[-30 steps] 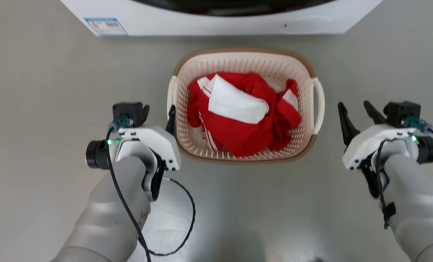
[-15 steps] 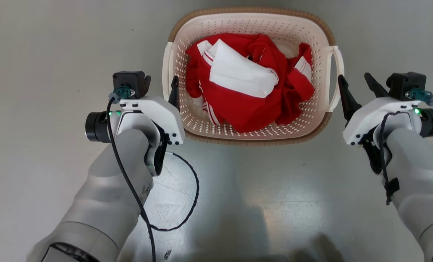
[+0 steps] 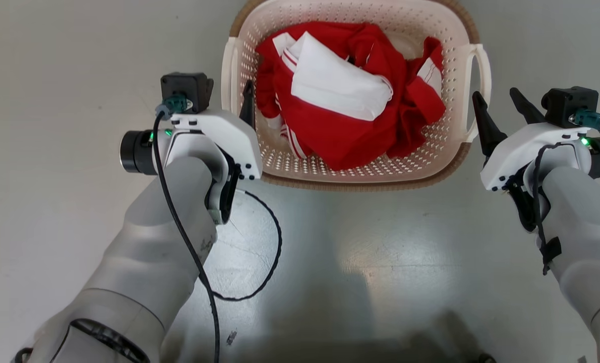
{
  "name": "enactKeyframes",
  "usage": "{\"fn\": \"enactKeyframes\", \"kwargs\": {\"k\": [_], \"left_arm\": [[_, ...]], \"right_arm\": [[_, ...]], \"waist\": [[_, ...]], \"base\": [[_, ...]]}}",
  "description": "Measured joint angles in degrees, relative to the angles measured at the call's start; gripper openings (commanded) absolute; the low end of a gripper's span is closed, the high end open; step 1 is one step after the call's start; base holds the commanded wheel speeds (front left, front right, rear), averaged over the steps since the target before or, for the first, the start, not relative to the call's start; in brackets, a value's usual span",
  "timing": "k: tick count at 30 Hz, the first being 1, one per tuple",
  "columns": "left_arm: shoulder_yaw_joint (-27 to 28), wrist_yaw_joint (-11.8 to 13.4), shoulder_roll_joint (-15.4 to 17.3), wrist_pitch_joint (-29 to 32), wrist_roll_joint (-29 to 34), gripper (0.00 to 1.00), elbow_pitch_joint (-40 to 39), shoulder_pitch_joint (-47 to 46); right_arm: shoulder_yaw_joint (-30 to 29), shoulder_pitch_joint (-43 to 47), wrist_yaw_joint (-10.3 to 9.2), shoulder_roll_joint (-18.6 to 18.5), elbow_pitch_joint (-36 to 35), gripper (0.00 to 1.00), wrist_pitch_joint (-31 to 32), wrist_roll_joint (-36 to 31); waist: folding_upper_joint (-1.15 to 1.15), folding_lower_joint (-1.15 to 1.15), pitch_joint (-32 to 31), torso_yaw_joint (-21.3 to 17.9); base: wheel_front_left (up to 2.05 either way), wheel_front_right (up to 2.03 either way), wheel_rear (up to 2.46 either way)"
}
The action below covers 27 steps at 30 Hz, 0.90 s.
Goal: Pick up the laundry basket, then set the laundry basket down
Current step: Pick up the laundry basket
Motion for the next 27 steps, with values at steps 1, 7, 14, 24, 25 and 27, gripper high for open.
{"fn": "enactKeyframes", "kwargs": {"k": [1,7,14,24,25,27], "left_arm": [[-0.1,0.1,0.0,0.0,-0.2,1.0,0.0,-0.3],[-1.8,0.9,0.0,0.0,-0.8,1.0,0.3,-2.5],[-3.9,0.9,0.0,0.0,-3.0,1.0,0.8,-4.4],[-7.6,1.4,0.0,0.0,-6.4,1.0,3.3,-7.1],[-7.8,0.9,0.0,0.0,-6.6,1.0,4.1,-7.7],[-8.3,0.5,0.1,0.0,-6.8,1.0,4.7,-8.3]], "right_arm": [[0.3,-0.2,0.0,-0.1,0.0,1.0,0.0,0.2],[1.8,-3.0,0.0,-0.2,-0.3,1.0,0.0,1.1],[3.2,-4.6,0.0,-0.3,-0.3,1.0,0.0,1.6],[5.6,-5.8,0.0,0.2,0.2,1.0,0.0,3.5],[5.8,-5.8,0.0,0.4,0.4,1.0,0.0,3.8],[6.4,-5.8,0.0,0.6,0.6,1.0,0.0,4.3]], "waist": [[0.0,0.0,0.4,0.0],[0.0,0.0,2.9,0.1],[0.0,0.0,5.2,0.2],[0.0,0.0,6.6,0.0],[0.0,0.0,6.7,-0.1],[0.0,0.0,6.8,-0.2]], "base": [[0.0,0.0,0.0],[0.0,0.0,0.0],[0.0,0.0,0.0],[0.0,0.0,0.0],[0.0,0.0,0.0],[0.0,0.0,0.0]]}}
